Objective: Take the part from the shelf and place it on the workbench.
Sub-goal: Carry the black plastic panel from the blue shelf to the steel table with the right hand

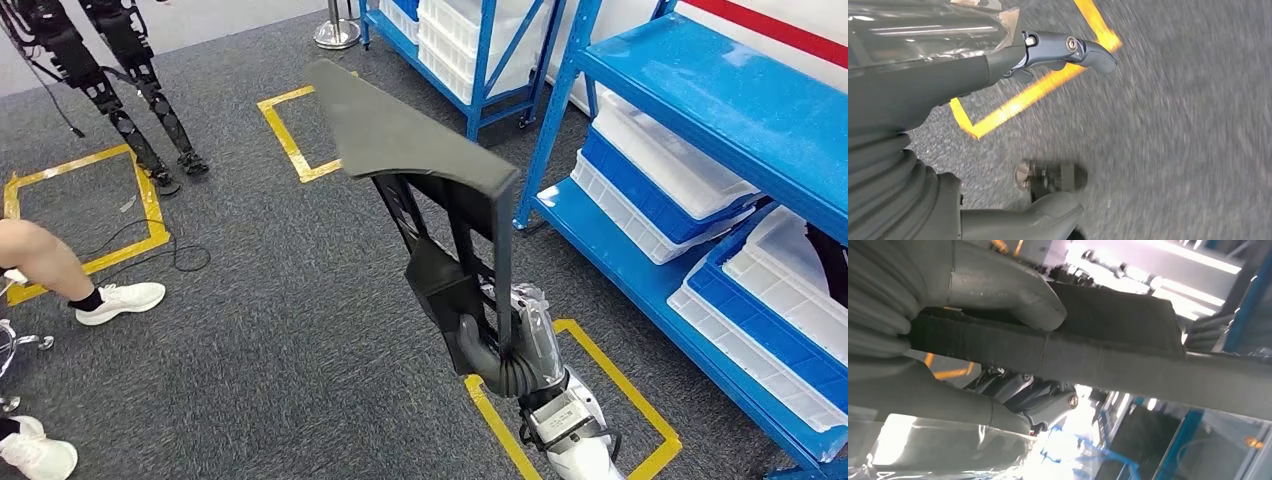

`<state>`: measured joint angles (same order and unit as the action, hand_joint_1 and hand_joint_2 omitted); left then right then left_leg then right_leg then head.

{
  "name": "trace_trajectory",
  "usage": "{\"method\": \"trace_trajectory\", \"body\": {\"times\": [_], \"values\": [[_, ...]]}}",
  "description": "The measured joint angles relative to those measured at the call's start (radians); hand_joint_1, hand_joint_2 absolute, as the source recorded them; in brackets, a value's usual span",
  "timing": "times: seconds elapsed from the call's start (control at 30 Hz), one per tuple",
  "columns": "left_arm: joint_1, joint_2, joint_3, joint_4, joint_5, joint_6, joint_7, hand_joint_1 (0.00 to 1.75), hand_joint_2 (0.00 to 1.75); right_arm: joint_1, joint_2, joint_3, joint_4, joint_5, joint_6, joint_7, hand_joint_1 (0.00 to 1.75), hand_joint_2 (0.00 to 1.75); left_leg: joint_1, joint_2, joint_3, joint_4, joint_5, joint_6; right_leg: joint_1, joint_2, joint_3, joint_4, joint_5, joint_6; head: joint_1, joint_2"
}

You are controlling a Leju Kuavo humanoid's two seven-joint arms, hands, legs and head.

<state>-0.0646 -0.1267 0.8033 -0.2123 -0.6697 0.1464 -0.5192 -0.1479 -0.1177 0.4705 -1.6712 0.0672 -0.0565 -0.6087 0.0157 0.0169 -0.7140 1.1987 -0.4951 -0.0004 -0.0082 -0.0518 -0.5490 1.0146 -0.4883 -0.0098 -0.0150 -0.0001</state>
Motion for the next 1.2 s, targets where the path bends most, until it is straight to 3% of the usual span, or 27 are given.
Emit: {"method": "trace_trajectory", "body": {"times": [0.07, 0.1, 0.13, 0.17, 0.2, 0.23, 0.27, 0.3, 0.37, 0.4, 0.47, 0.53, 0.6, 0.67, 0.73, 0.8, 0.87, 0.93, 0.97, 1.0, 1.07, 1.13, 1.2], "values": [[-0.019, 0.005, -0.028, -0.001, -0.029, -0.055, 0.003, 0.0, 1.75, 0.041, 0.008, -0.029, -0.045, 0.067, -0.037, 0.01, 1.75, 1.75, -0.008, 0.019, 0.077, -0.144, 0.056, 0.022, 0.007, -0.029, 0.006, 0.001, -0.01, 0.014, 0.001, 0.0], [-0.031, 0.015, -0.038, -0.002, -0.026, -0.083, 0.014, 0.0, 1.75, 0.056, 0.027, -0.036, -0.068, 0.109, -0.047, 0.021, 1.75, 1.75, -0.011, 0.015, 0.094, -0.176, 0.065, 0.036, 0.008, -0.018, -0.01, 0.045, -0.036, 0.018, 0.003, 0.0], [-0.038, 0.029, -0.036, -0.002, -0.007, -0.097, 0.022, 0.0, 1.75, 0.047, 0.053, -0.03, -0.071, 0.125, -0.044, 0.031, 1.75, 1.75, -0.009, -0.012, 0.098, -0.183, 0.07, 0.043, 0.004, 0.001, -0.043, 0.112, -0.06, 0.024, 0.004, 0.0], [-0.043, 0.043, -0.03, -0.003, 0.017, -0.107, 0.024, 0.0, 1.75, 0.022, 0.083, -0.023, -0.064, 0.13, -0.04, 0.037, 1.75, 1.75, -0.007, -0.048, 0.099, -0.185, 0.074, 0.044, -0.006, 0.038, -0.049, 0.118, -0.061, 0.038, 0.006, 0.0], [-0.041, 0.055, -0.016, -0.004, 0.039, -0.109, 0.018, 0.0, 1.75, -0.018, 0.112, -0.015, -0.037, 0.116, -0.029, 0.04, 1.75, 1.75, -0.005, -0.085, 0.093, -0.18, 0.076, 0.036, -0.016, 0.068, -0.055, 0.122, -0.057, 0.041, 0.006, 0.0], [-0.037, 0.061, -0.001, -0.004, 0.054, -0.108, 0.011, 0.0, 1.75, -0.057, 0.134, -0.011, -0.008, 0.099, -0.021, 0.038, 1.75, 1.75, -0.002, -0.108, 0.084, -0.169, 0.074, 0.025, -0.025, 0.077, -0.041, 0.083, -0.032, 0.046, 0.005, 0.0], [-0.035, 0.063, 0.011, -0.004, 0.065, -0.112, 0.002, 0.0, 1.75, -0.084, 0.149, -0.01, 0.014, 0.087, -0.014, 0.035, 1.75, 1.75, 0.0, -0.105, 0.07, -0.147, 0.063, 0.014, -0.029, 0.081, -0.013, 0.021, -0.006, 0.044, 0.004, 0.0], [-0.033, 0.065, 0.02, -0.004, 0.073, -0.121, -0.006, 0.0, 1.75, -0.1, 0.161, -0.008, 0.029, 0.083, -0.007, 0.035, 1.75, 1.75, 0.002, -0.087, 0.049, -0.111, 0.044, 0.008, -0.026, 0.066, -0.012, 0.021, -0.003, 0.032, 0.002, 0.0], [-0.037, 0.067, 0.028, -0.004, 0.079, -0.142, -0.022, 0.0, 1.75, -0.114, 0.167, -0.007, 0.041, 0.081, -0.002, 0.035, 1.75, 1.75, 0.001, -0.037, -0.007, 0.006, -0.015, 0.004, -0.02, 0.045, -0.011, 0.02, -0.005, 0.021, 0.001, 0.0], [-0.039, 0.068, 0.029, -0.004, 0.082, -0.15, -0.027, 0.0, 1.75, -0.118, 0.168, -0.007, 0.047, 0.08, 0.0, 0.035, 1.75, 1.75, 0.003, -0.028, -0.038, 0.068, -0.039, 0.003, -0.017, 0.034, -0.011, 0.021, -0.007, 0.018, 0.001, 0.0], [-0.038, 0.069, 0.031, -0.004, 0.083, -0.159, -0.033, 0.0, 1.75, -0.122, 0.169, -0.006, 0.057, 0.079, 0.002, 0.035, 1.75, 1.75, 0.004, -0.021, -0.065, 0.118, -0.044, 0.004, -0.014, 0.013, -0.011, 0.021, -0.009, 0.014, 0.001, 0.0], [-0.038, 0.071, 0.035, -0.004, 0.084, -0.167, -0.036, 0.0, 1.75, -0.128, 0.172, -0.005, 0.066, 0.078, 0.003, 0.035, 1.75, 1.75, 0.006, -0.008, -0.021, 0.033, 0.009, 0.006, -0.013, -0.005, -0.009, 0.021, -0.012, 0.013, 0.001, 0.0], [-0.042, 0.073, 0.04, -0.004, 0.084, -0.175, -0.039, 0.0, 1.75, -0.137, 0.175, -0.005, 0.071, 0.077, 0.004, 0.035, 1.75, 1.75, 0.002, 0.028, 0.041, -0.089, 0.051, 0.007, -0.007, -0.019, -0.007, 0.021, -0.017, 0.017, 0.001, 0.0], [-0.046, 0.074, 0.043, -0.004, 0.083, -0.182, -0.042, 0.0, 1.75, -0.141, 0.174, -0.005, 0.073, 0.077, 0.004, 0.035, 1.75, 1.75, -0.006, 0.042, 0.063, -0.136, 0.056, 0.012, 0.002, -0.033, -0.005, 0.019, -0.021, 0.025, 0.004, 0.0], [-0.048, 0.074, 0.045, -0.004, 0.085, -0.19, -0.045, 0.0, 1.75, -0.14, 0.173, -0.005, 0.075, 0.076, 0.003, 0.033, 1.75, 1.75, -0.01, 0.02, 0.064, -0.141, 0.057, 0.022, 0.006, -0.046, 0.001, 0.016, -0.026, 0.035, 0.007, 0.0], [-0.049, 0.075, 0.048, -0.005, 0.089, -0.197, -0.049, 0.0, 1.75, -0.139, 0.171, -0.005, 0.076, 0.074, 0.003, 0.03, 1.75, 1.75, -0.011, 0.0, 0.071, -0.148, 0.059, 0.033, 0.005, -0.024, -0.006, 0.042, -0.044, 0.043, 0.008, 0.0], [-0.053, 0.076, 0.052, -0.006, 0.092, -0.201, -0.053, 0.0, 1.75, -0.136, 0.166, -0.005, 0.076, 0.073, 0.002, 0.028, 1.75, 1.75, -0.011, -0.02, 0.075, -0.152, 0.061, 0.044, 0.002, 0.02, -0.057, 0.141, -0.086, 0.035, 0.011, 0.0], [-0.057, 0.077, 0.054, -0.006, 0.093, -0.202, -0.055, 0.0, 1.75, -0.126, 0.159, -0.004, 0.078, 0.072, 0.002, 0.026, 1.75, 1.75, -0.015, -0.042, 0.075, -0.152, 0.061, 0.052, 0.004, 0.039, -0.128, 0.262, -0.123, 0.025, 0.014, 0.0], [-0.057, 0.077, 0.055, -0.007, 0.093, -0.202, -0.055, 0.0, 1.75, -0.12, 0.155, -0.004, 0.078, 0.072, 0.002, 0.026, 1.75, 1.75, -0.017, -0.055, 0.075, -0.152, 0.061, 0.054, 0.006, 0.043, -0.149, 0.289, -0.123, 0.024, 0.015, 0.0], [-0.057, 0.077, 0.055, -0.007, 0.094, -0.202, -0.055, 0.0, 1.75, -0.116, 0.153, -0.004, 0.079, 0.071, 0.002, 0.026, 1.75, 1.75, -0.02, -0.069, 0.076, -0.152, 0.061, 0.055, 0.007, 0.048, -0.151, 0.278, -0.108, 0.025, 0.015, 0.0], [-0.057, 0.076, 0.055, -0.007, 0.094, -0.202, -0.055, 0.0, 1.75, -0.113, 0.15, -0.004, 0.079, 0.071, 0.002, 0.025, 1.75, 1.75, -0.022, -0.094, 0.078, -0.152, 0.061, 0.055, 0.012, 0.069, -0.11, 0.163, -0.048, 0.029, 0.015, 0.0], [-0.057, 0.073, 0.055, -0.007, 0.102, -0.206, -0.057, 0.0, 1.75, -0.112, 0.149, -0.004, 0.078, 0.071, 0.002, 0.023, 1.75, 1.75, -0.025, -0.114, 0.078, -0.149, 0.06, 0.052, 0.014, 0.097, -0.062, 0.054, 0.0, 0.022, 0.014, 0.0], [-0.055, 0.071, 0.062, -0.007, 0.121, -0.215, -0.063, 0.0, 1.75, -0.109, 0.149, -0.003, 0.078, 0.073, 0.002, 0.021, 1.75, 1.75, -0.025, -0.13, 0.077, -0.15, 0.06, 0.045, 0.017, 0.101, -0.046, 0.024, 0.013, 0.011, 0.014, 0.0]]}}
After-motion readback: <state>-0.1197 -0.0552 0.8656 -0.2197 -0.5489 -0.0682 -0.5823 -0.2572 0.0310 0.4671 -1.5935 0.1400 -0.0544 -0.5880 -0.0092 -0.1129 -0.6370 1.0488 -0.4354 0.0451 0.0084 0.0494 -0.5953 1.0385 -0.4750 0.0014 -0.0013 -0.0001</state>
